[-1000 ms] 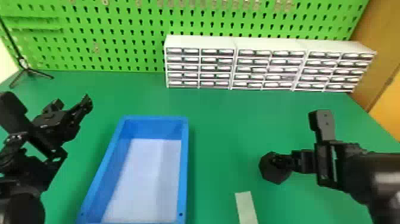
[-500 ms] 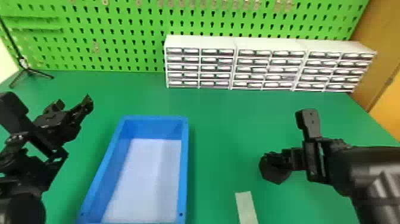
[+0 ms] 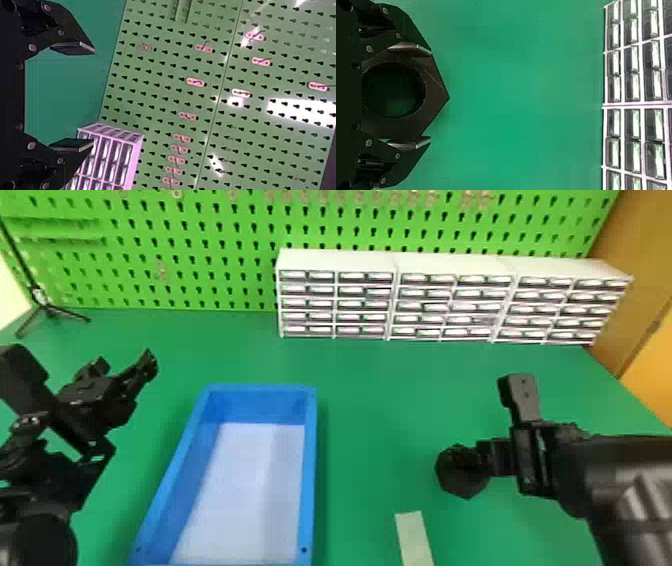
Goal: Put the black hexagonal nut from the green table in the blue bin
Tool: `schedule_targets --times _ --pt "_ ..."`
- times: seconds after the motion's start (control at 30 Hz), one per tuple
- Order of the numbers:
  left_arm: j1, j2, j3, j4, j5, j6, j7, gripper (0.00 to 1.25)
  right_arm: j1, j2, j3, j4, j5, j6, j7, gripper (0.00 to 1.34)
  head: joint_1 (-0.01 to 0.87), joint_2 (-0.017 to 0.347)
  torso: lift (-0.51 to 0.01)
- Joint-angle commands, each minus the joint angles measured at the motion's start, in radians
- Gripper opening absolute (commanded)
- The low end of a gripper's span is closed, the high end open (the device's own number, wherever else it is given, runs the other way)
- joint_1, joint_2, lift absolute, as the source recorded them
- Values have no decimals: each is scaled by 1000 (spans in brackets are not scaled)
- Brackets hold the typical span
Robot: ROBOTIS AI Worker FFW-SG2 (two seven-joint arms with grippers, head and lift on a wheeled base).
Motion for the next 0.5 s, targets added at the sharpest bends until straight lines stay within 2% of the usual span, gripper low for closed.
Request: schedule_targets --times 0.0,0.47 --pt "-1 0 0 0 0 0 0 816 2 -1 -3 4 10 0 0 848 692 8 -97" --pt "-1 0 -1 0 2 0 0 816 4 -1 -7 24 26 -9 2 848 692 8 -97"
